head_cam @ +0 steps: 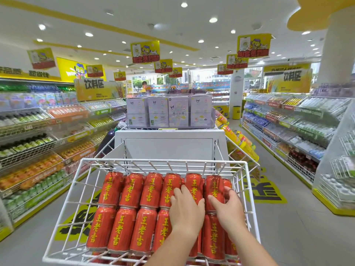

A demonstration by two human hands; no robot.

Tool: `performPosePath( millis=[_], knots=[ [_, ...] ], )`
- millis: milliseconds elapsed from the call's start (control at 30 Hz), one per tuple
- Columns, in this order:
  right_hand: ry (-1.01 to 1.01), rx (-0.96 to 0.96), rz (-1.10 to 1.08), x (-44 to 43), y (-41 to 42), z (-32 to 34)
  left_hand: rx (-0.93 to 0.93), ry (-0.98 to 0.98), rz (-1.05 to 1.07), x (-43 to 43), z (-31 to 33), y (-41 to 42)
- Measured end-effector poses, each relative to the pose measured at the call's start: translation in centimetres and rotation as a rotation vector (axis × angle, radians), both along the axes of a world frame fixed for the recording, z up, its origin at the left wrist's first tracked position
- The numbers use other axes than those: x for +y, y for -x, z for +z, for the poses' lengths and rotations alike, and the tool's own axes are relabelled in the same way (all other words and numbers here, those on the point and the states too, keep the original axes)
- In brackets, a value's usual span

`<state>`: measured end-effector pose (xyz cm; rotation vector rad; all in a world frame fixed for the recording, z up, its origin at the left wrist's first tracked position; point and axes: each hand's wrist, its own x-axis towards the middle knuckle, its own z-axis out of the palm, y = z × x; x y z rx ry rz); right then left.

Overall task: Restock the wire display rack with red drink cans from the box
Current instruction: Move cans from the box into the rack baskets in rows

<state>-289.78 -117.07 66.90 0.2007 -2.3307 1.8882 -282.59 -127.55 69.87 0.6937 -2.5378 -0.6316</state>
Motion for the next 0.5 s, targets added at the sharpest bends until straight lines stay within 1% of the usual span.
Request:
performPosePath(
  millis=[167, 267, 400, 500],
  knots=[
    [-0.052, 0.022, 0.006, -0.1, -0.3, -0.4, 0.002, 0.169, 0.016, -0.4, -0.3, -0.1],
    [-0.107, 0.035, 0.015, 0.0, -0.4, -0.7, 0.004, 0.169, -0.019, -1.1, -0.7, -0.3],
    [-0.111, 0.023, 0.010, 0.0, -0.6, -0.9, 0.039, 0.191, -0.070, -1.8, -1.7, -0.8],
    [-0.145, 0.052, -0.010, 0.0, -1.0, -1.2, 0.039, 0.186, -0.097, -1.8, -2.4, -1.1]
  ],
)
